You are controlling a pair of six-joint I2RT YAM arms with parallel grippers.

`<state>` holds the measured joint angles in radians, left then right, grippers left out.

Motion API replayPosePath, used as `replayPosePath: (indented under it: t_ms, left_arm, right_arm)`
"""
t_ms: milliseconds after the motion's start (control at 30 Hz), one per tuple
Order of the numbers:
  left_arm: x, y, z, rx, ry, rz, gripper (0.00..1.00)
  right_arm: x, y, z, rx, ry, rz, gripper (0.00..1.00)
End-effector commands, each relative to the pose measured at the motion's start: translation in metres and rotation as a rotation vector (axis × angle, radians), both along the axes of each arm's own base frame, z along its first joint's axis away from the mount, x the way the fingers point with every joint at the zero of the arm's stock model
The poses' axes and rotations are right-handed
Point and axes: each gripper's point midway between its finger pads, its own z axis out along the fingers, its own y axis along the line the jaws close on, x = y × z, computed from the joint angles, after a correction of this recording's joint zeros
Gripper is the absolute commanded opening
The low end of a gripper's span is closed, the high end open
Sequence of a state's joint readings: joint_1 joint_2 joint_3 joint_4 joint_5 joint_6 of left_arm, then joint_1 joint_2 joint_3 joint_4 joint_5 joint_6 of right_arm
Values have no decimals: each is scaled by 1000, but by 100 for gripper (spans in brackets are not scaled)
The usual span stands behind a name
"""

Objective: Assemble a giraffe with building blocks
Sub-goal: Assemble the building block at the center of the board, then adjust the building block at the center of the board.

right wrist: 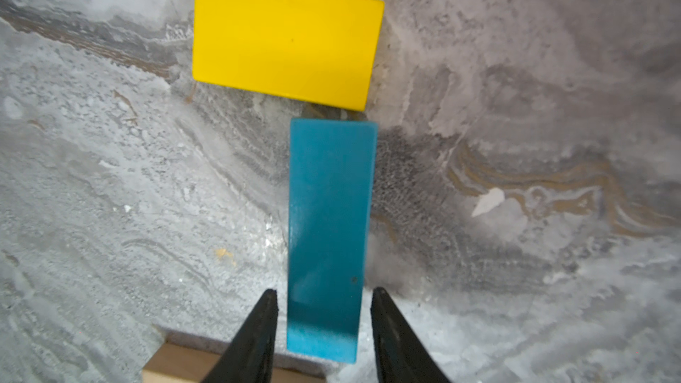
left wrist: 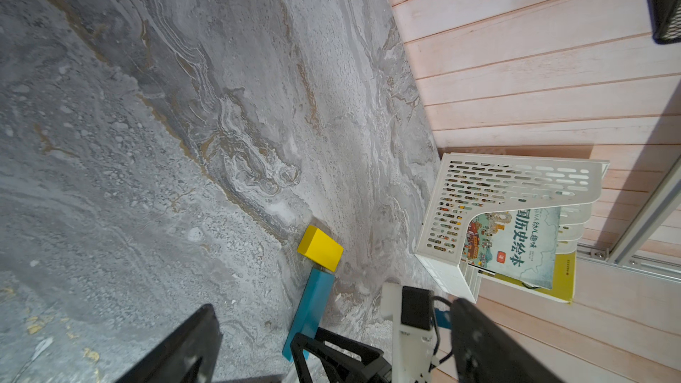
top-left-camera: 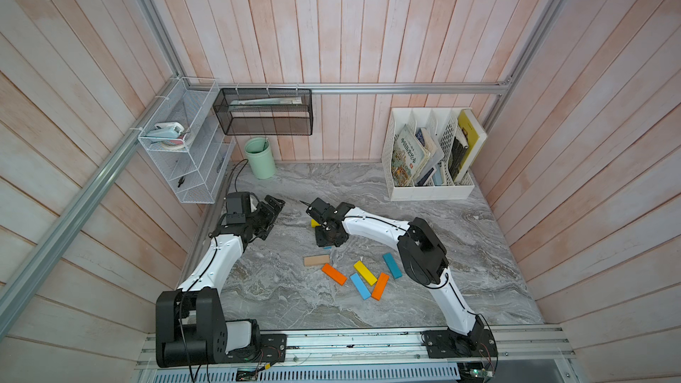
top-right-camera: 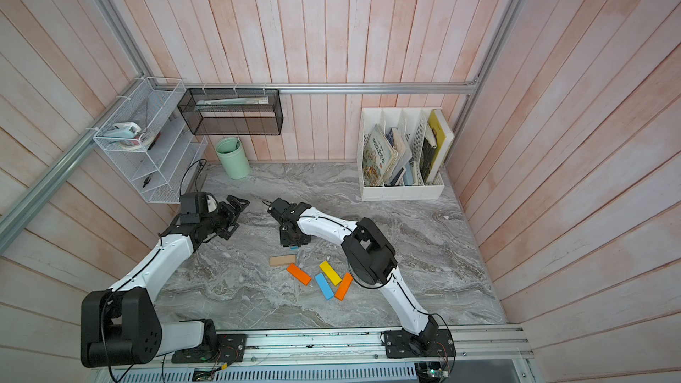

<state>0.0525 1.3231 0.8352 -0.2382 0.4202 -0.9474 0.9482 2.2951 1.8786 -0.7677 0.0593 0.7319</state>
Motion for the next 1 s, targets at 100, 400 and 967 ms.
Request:
replayPosePath:
  t_ms: [100, 400, 967]
  left_arm:
    - [-3, 0, 4, -4, -26, -10, 100]
    - [-5, -1, -4, 6, -14, -22, 100]
    - [-54, -42, -57, -28, 82, -170, 100]
  right_arm:
    - [3, -13, 59, 17, -120, 7, 45]
    - [-35, -55, 38, 37, -74, 68, 0]
    - [-36, -35, 2, 93, -4, 145, 0]
